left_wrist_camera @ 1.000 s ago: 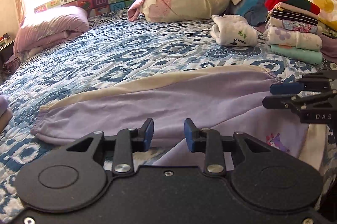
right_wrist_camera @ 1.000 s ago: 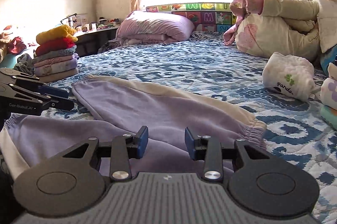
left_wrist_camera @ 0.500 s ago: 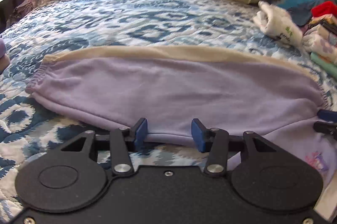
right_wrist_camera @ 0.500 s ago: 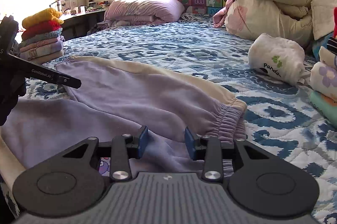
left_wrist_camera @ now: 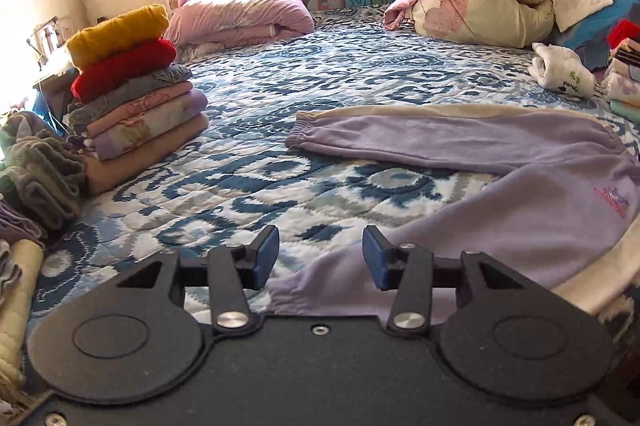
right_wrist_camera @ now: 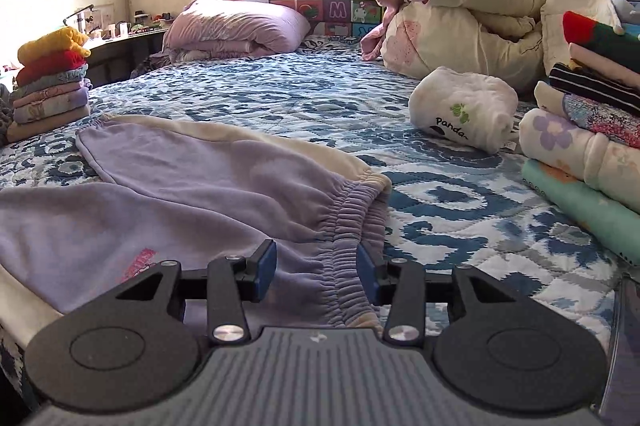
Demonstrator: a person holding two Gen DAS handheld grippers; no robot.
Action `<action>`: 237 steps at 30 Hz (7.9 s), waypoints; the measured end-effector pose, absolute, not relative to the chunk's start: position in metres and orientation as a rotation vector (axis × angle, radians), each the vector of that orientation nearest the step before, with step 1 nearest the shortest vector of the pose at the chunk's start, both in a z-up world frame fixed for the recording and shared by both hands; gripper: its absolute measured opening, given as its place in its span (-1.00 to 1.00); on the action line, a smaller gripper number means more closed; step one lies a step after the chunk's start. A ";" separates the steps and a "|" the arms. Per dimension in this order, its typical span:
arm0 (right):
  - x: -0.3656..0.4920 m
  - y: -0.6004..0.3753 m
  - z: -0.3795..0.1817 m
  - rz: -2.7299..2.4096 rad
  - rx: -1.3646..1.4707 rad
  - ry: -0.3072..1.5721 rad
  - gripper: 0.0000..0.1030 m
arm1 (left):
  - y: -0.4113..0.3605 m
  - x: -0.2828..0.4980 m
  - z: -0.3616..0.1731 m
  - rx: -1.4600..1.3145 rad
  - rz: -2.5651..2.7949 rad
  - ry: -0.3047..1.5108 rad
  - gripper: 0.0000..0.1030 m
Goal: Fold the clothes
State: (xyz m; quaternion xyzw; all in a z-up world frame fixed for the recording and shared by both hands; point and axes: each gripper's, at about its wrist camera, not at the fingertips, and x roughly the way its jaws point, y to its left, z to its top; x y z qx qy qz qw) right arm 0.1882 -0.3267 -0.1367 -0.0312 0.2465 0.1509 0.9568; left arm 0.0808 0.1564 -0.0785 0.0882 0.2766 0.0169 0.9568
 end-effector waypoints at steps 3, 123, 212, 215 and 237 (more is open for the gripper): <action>0.166 -0.330 -0.131 0.339 -0.130 0.421 -0.13 | 0.154 0.045 -0.089 0.302 -0.008 0.549 0.04; 0.364 -0.320 -0.085 0.291 -0.321 0.617 -0.22 | 0.214 0.376 -0.090 -0.151 0.022 0.649 -0.04; 0.317 -0.327 -0.145 0.292 0.124 0.501 0.16 | -0.039 0.280 -0.154 0.201 -0.314 0.653 0.11; 0.324 -0.324 -0.157 0.268 0.057 0.590 0.16 | -0.040 0.280 -0.152 0.209 -0.307 0.662 0.11; 0.244 -0.383 -0.193 0.201 1.112 0.623 0.54 | -0.017 0.209 -0.060 -0.193 -0.323 0.610 0.39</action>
